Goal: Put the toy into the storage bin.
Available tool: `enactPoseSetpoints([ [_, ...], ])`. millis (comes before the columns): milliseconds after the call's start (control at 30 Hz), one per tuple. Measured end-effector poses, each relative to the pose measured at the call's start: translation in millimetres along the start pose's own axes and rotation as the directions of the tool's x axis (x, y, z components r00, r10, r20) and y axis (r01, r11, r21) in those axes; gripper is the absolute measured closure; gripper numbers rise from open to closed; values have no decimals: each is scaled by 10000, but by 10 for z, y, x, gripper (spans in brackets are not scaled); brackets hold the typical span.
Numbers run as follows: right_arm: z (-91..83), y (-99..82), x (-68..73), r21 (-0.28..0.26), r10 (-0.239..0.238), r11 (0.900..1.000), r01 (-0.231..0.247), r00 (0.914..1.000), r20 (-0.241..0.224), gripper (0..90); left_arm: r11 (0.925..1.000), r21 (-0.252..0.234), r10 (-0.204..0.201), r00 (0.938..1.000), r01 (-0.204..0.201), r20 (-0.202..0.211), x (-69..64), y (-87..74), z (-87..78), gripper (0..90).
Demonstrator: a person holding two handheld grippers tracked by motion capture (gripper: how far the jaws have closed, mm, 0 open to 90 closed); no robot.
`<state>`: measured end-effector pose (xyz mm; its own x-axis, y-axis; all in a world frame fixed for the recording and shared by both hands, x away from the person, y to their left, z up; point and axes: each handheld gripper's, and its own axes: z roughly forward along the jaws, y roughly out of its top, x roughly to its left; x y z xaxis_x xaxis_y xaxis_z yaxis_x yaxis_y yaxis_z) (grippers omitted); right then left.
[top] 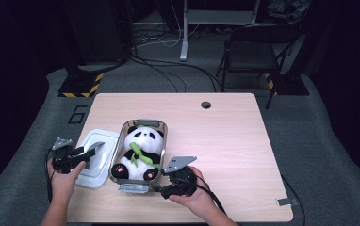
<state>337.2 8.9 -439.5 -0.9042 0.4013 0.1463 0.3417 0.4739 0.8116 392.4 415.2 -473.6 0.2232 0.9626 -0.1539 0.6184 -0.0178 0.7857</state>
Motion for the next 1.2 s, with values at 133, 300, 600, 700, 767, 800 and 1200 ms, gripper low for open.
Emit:
enactPoseSetpoints([
  [133,-41,-38,-54,-151,-65,9999,60,9994,-350,388,9999,158,39,10000,-38,-10,21,-28,56,420],
  [300,-72,-83,-109,-240,-246,9995,226,9959,-875,403,9996,224,151,9999,-151,12,7,-28,112,421],
  [600,-118,-161,-111,-250,-254,9994,234,9960,-857,409,9985,417,386,9982,-367,-464,10,-18,212,463],
  [700,-147,-176,-130,-325,-256,9992,231,9965,-799,409,9960,702,594,9960,-547,-672,0,-34,246,513],
  [767,-161,-190,-140,-348,-156,9993,132,9974,-707,409,9914,1011,914,9921,-826,-855,-8,-52,265,534],
  [800,-168,-197,-146,-374,-142,9992,116,9975,-685,409,9906,1054,980,9905,-876,-970,-17,-65,271,545],
  [1200,-197,-236,-157,-413,-32,9991,7,9981,-610,413,9867,1359,1039,9885,-887,-1096,-34,-67,252,658],
])
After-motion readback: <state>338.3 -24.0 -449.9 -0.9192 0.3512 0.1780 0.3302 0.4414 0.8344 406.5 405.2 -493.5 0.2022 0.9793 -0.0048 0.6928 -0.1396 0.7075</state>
